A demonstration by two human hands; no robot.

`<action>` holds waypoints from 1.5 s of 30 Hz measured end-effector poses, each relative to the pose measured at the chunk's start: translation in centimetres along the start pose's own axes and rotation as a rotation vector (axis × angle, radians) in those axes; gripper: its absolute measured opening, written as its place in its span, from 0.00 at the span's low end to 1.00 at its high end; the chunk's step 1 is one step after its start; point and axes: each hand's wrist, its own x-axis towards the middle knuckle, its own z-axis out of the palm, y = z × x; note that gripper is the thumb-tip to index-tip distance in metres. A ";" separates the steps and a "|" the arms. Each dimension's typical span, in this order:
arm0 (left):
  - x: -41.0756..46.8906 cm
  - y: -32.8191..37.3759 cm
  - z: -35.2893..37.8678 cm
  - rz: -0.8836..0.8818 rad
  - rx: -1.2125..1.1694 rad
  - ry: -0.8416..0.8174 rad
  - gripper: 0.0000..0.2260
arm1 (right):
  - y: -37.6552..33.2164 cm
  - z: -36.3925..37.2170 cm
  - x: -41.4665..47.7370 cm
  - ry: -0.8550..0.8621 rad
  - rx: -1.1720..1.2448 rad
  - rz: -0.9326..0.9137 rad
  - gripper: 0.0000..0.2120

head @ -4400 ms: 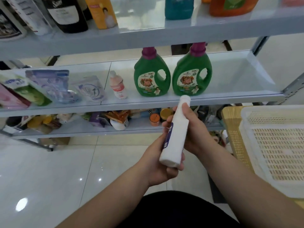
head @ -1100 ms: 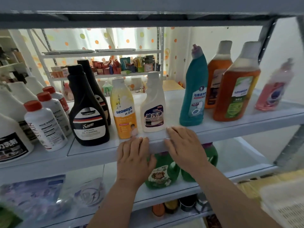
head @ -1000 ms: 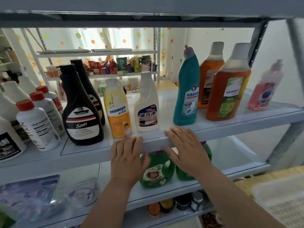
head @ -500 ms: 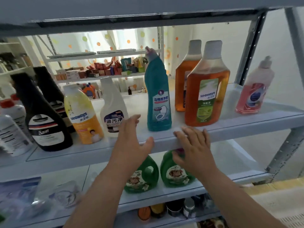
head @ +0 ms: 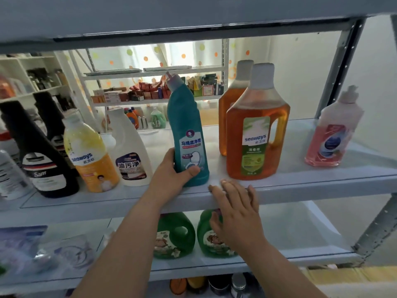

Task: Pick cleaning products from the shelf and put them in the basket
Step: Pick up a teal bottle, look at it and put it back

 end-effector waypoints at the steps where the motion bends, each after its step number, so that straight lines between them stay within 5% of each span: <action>1: -0.4 0.1 -0.1 -0.001 -0.022 -0.009 0.22 | 0.0 -0.1 0.0 -0.003 0.007 0.003 0.30; 7: -4.9 2.1 -1.3 -0.065 -0.349 0.043 0.22 | -1.1 -2.2 0.4 -0.091 0.192 0.105 0.26; 15: -14.5 -0.5 -2.1 -0.131 -0.460 -0.118 0.21 | -5.9 -5.7 -0.6 -0.249 1.292 0.481 0.20; 19: -18.1 -3.4 -2.5 -0.170 -0.439 -0.211 0.28 | -10.3 -5.4 -1.9 -0.317 1.549 0.702 0.09; 26: -23.0 -10.6 -5.8 -0.391 -0.490 -0.556 0.29 | -14.4 -5.9 -5.1 -0.374 1.672 0.788 0.28; 28: -23.9 -12.6 -6.6 -0.347 -0.402 -0.511 0.26 | -15.8 -6.3 -6.2 -0.410 1.602 0.736 0.28; 31: -24.9 -14.5 -7.0 -0.221 -0.206 -0.396 0.39 | -19.4 -6.3 -8.4 -0.278 1.542 0.771 0.30; 33: -25.6 -15.2 -6.8 -0.021 0.058 -0.240 0.51 | -22.1 -5.8 -10.1 -0.222 1.473 0.812 0.37; 35: -26.5 -15.9 -6.7 0.197 0.214 -0.078 0.47 | -24.2 -5.5 -11.5 -0.224 1.346 0.768 0.39; 39: -28.7 -17.9 -7.7 0.204 0.112 -0.082 0.39 | -25.1 -5.5 -12.4 -0.224 1.349 0.566 0.25; 45: -31.8 -19.7 -8.8 -0.145 -0.128 -0.543 0.31 | -24.9 -6.0 -12.8 -0.169 1.440 0.655 0.10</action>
